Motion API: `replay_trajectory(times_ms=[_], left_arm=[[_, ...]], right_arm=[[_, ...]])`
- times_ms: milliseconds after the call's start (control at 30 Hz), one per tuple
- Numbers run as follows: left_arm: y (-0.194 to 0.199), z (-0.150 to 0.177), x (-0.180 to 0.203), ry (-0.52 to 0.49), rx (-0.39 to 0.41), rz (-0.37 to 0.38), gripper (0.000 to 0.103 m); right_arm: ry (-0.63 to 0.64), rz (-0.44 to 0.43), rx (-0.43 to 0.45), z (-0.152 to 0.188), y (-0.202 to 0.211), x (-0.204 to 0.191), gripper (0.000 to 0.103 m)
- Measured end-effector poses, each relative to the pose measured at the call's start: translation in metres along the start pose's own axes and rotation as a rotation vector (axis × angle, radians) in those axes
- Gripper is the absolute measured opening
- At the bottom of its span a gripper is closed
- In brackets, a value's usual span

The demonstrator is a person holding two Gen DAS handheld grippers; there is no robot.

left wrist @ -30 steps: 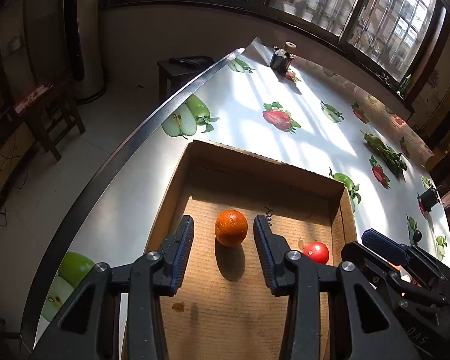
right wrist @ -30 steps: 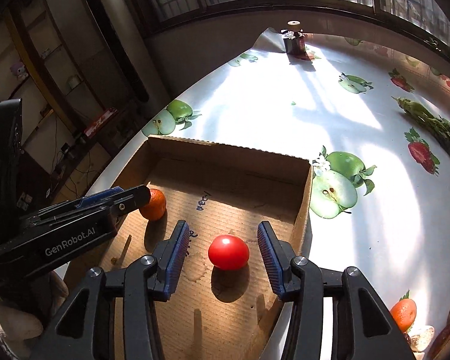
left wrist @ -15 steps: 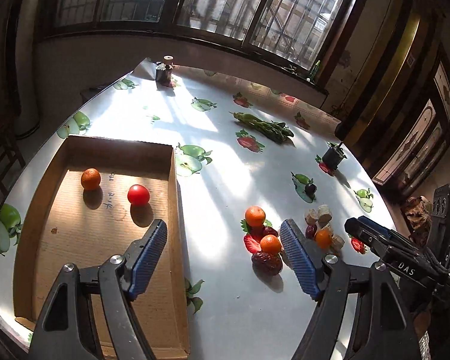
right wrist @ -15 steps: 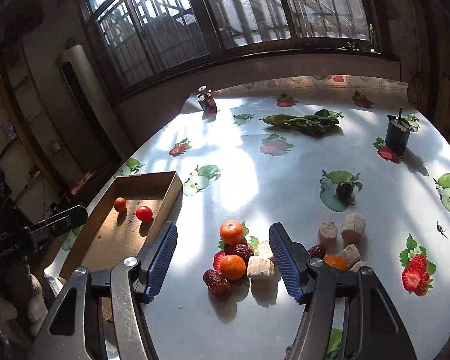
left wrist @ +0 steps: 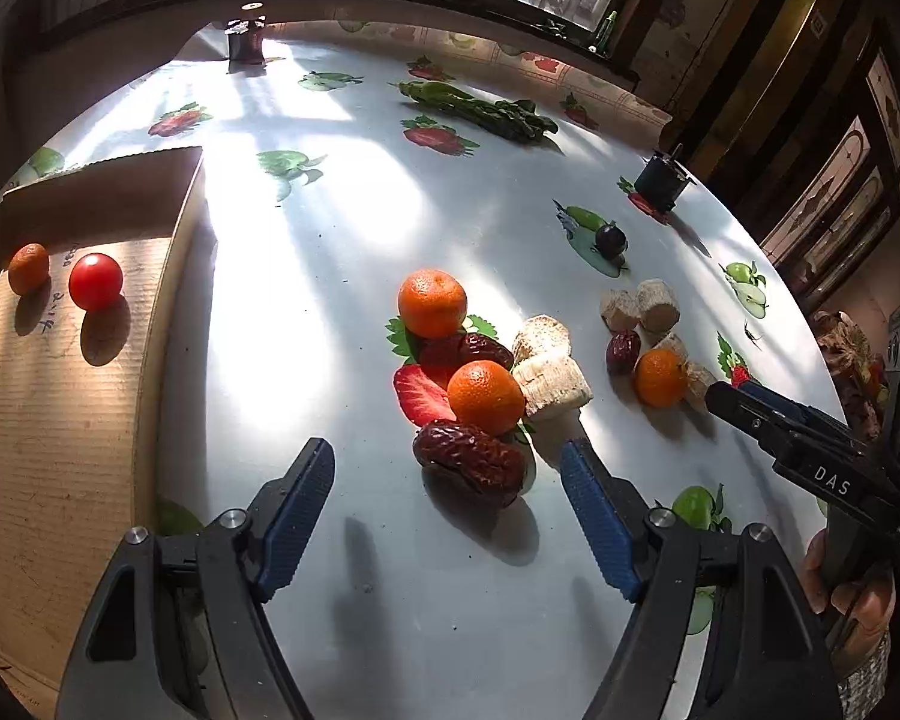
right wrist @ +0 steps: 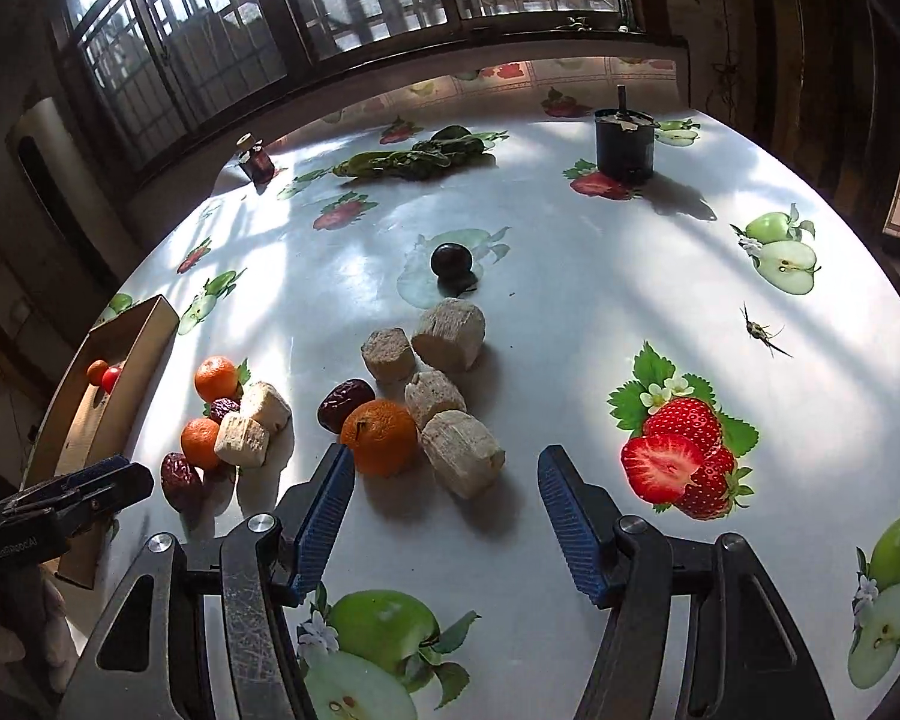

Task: Organize fruits
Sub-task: 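Grasp a red date with the left gripper while the right gripper grasps a white cylinder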

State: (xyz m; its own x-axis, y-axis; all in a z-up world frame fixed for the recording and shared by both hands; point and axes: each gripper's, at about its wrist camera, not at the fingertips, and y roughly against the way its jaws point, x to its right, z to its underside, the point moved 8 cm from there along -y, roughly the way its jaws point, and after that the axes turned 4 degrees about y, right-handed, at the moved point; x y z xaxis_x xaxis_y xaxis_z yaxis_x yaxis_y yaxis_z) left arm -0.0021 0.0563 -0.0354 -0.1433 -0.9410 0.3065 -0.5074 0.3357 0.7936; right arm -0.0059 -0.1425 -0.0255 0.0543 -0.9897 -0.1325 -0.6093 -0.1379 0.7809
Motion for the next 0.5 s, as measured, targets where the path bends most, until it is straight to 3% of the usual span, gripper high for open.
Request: replay_trajectory(times_ms=[167,233,300,500], left_arm=[[-0.013,-0.002,0.004,-0.047,-0.006,0.0,0.074],[-0.02,-0.001,0.007,-0.057,-0.027,0.006,0.053],[-0.022,-0.001,0.009,-0.073,-0.021,-0.013,0.045],[-0.022,0.005,0.013,-0.11,-0.005,-0.03,0.043]], right_arm=[[0.062,0.033,-0.055,0.008,-0.017,0.006,0.062],[0.068,0.044,-0.065,0.007,-0.023,0.008,0.06],[0.077,0.046,-0.06,0.004,-0.026,0.008,0.059],[0.081,0.054,-0.053,-0.002,-0.03,0.006,0.05]])
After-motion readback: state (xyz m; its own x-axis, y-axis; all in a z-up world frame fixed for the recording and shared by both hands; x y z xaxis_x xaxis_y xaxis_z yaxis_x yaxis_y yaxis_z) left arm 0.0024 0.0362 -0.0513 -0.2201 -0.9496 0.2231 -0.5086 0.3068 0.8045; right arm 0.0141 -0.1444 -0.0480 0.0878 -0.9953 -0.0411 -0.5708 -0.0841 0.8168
